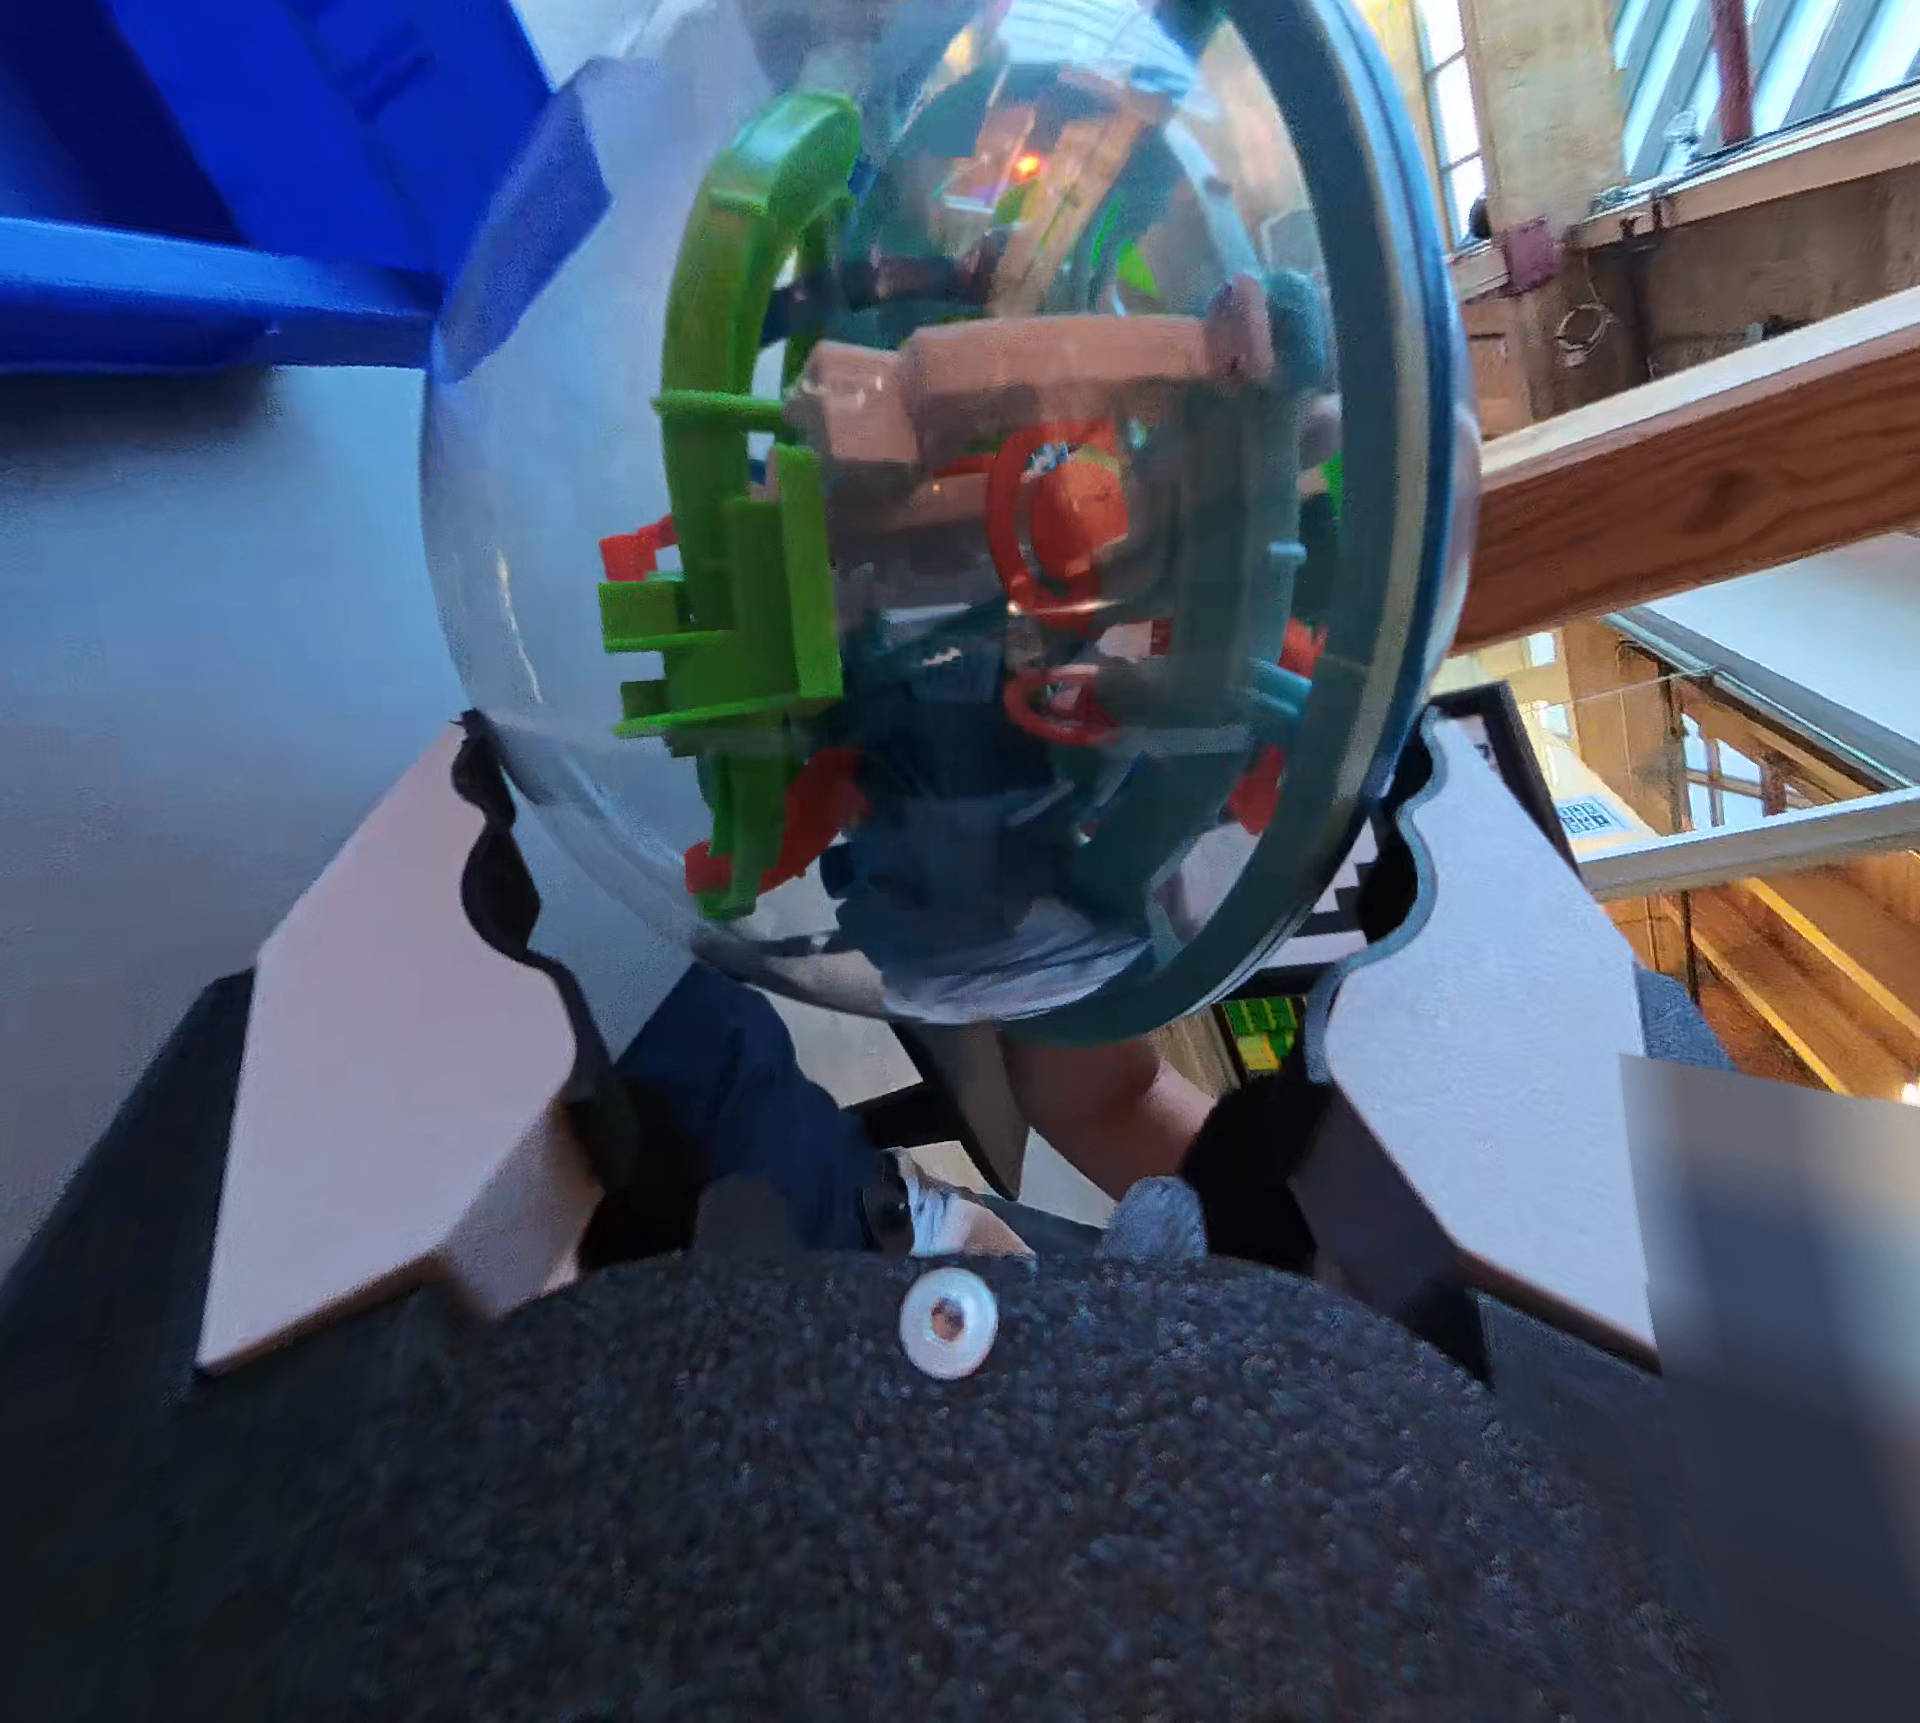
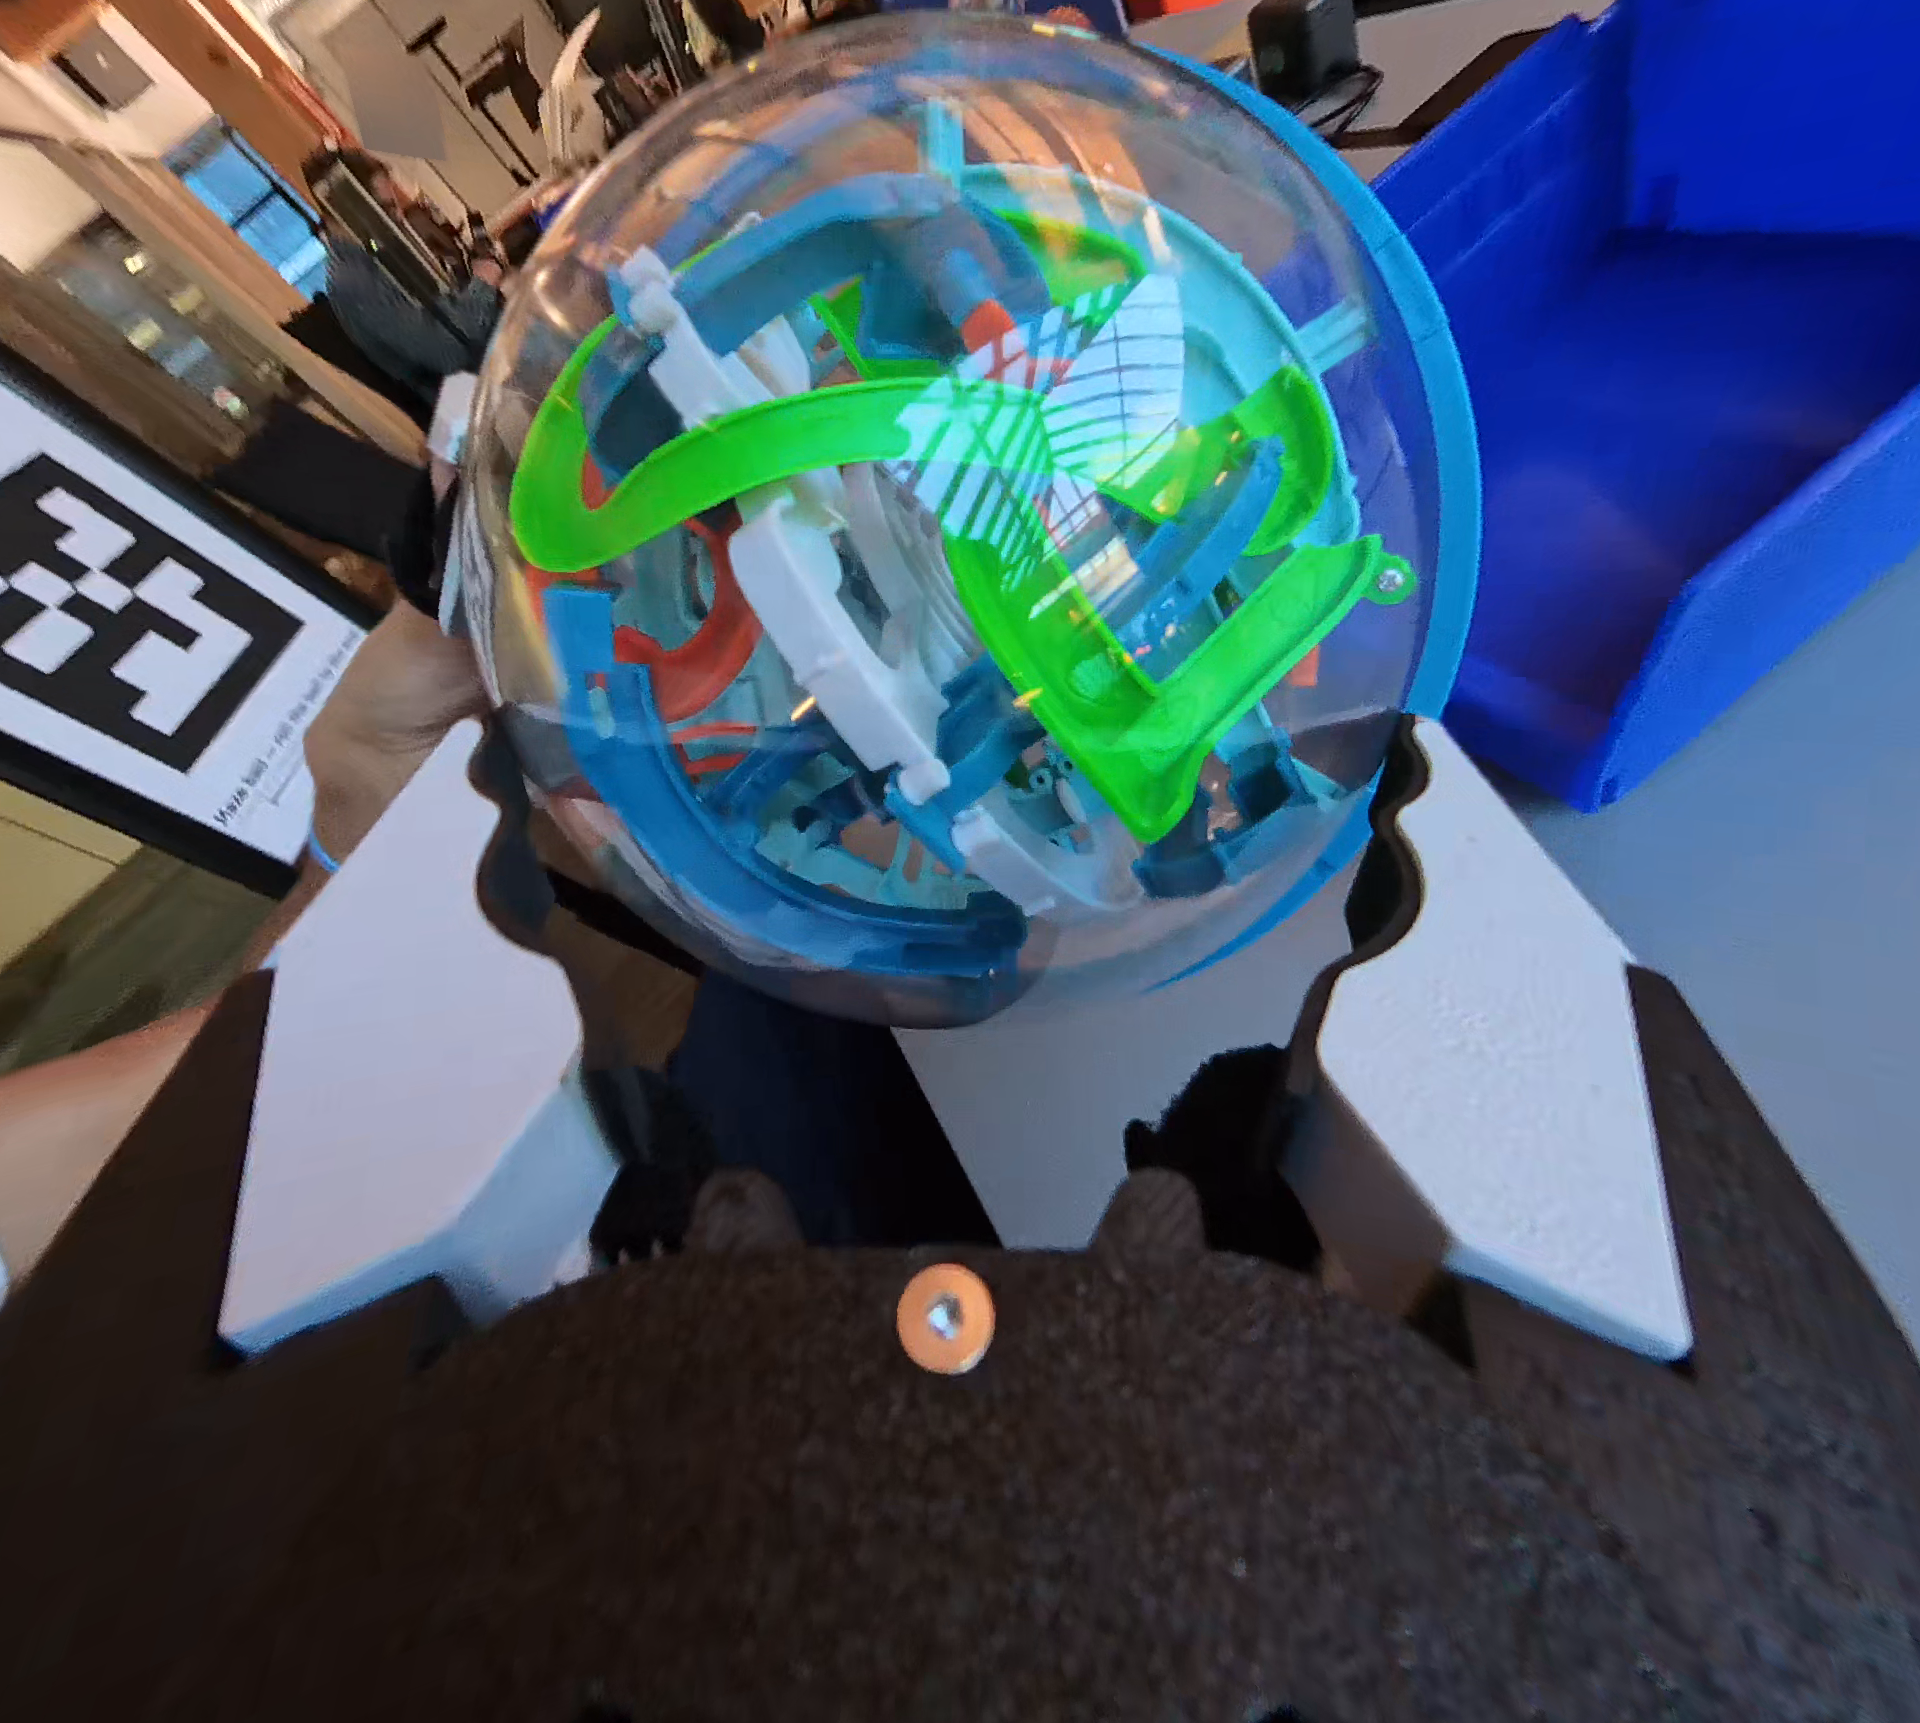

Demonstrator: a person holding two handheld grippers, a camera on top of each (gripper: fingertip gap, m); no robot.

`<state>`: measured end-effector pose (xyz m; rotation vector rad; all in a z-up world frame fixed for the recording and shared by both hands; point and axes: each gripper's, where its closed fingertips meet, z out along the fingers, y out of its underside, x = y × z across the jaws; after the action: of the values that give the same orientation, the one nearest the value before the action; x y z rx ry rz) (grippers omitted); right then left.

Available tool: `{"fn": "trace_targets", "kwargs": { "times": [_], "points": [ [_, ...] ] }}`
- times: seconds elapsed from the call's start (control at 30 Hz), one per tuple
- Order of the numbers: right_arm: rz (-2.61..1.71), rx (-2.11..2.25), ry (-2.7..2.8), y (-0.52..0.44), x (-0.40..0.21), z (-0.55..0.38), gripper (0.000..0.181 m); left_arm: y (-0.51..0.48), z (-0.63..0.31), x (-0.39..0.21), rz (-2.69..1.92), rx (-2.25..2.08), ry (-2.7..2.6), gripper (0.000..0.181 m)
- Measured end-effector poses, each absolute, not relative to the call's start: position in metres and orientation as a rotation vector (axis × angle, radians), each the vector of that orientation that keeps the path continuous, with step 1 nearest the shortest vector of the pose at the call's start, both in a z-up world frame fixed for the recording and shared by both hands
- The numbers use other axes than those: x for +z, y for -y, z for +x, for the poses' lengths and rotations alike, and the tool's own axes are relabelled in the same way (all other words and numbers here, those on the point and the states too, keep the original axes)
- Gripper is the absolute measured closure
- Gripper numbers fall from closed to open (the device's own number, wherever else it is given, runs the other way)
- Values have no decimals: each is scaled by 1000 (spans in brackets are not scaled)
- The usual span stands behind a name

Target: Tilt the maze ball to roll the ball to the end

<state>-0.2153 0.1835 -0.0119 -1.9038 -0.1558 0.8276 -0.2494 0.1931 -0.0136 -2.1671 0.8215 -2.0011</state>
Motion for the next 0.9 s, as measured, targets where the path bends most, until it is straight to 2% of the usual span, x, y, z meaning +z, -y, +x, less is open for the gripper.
{"fn": "trace_targets", "kwargs": {
  "times": [0.2,0.47,0.67,0.9],
  "points": [
    [-1844,880,89,-182,-5,-203,27,-187,-240,-9,-2271,-2010,-825,23],
    [-2179,839,38,-156,-17,-191,27,-150,-231,-30,-2297,-2462,-563,23],
    [-2256,929,3,-140,-41,-188,27,-134,-229,-50,-2405,-2466,-482,23],
    [-2102,1052,11,-142,-49,-189,27,-133,-232,-55,-2517,-2249,-554,24]
  ]
}}
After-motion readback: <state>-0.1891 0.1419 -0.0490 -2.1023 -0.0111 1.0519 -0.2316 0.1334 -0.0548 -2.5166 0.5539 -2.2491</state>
